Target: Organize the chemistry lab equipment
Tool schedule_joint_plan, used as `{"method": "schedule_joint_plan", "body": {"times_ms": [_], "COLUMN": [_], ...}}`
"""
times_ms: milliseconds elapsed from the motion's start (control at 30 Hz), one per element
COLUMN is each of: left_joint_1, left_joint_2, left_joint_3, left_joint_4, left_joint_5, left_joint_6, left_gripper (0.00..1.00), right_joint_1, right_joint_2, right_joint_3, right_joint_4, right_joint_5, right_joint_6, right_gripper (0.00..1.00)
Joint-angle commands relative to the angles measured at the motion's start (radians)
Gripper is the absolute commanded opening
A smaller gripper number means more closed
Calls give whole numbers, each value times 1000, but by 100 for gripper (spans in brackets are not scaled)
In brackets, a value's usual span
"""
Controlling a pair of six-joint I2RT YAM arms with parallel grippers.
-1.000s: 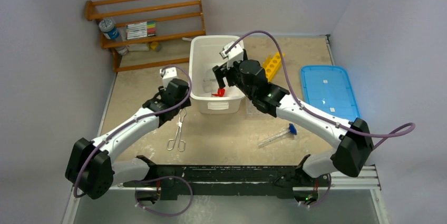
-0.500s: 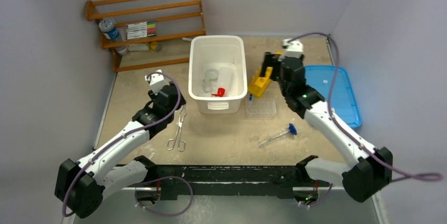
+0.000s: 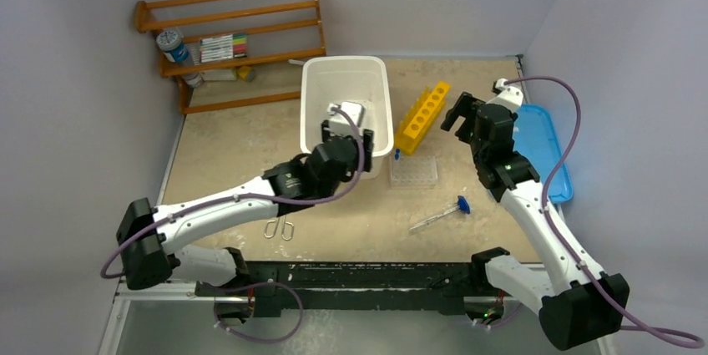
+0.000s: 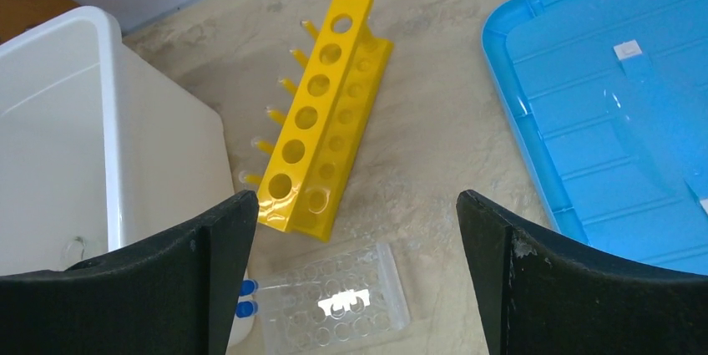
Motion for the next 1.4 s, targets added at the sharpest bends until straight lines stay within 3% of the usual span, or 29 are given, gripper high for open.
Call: {"method": "schedule_joint_plan", "body": {"times_ms": [0, 133, 333, 433, 767, 1367], "left_joint_1": [-112, -163, -179, -190, -256, -259], "left_joint_2": [92, 174, 319, 372, 587, 721], "left_joint_3": [121, 145, 140, 159, 257, 271], "left_joint_4": [68, 150, 286, 316, 284, 329], "left_joint_5": [-94, 40, 400, 460, 482, 609], "left_joint_6": [139, 230, 332, 329, 393, 305], "left_gripper": [60, 61, 59, 60, 60, 47], "right_joint_1": [-9, -21, -43, -58, -80, -91], "right_joint_2": [-15, -60, -92, -120, -143, -115], "right_joint_3": [16, 12, 88, 130, 128, 106], "right_joint_4": [1, -14, -95, -110, -131, -116], "right_joint_5": [-2, 25, 53, 61, 78, 75], "right_joint_6": [35, 26, -38, -63, -80, -117], "right_gripper": [91, 90, 90, 90, 90, 91]}}
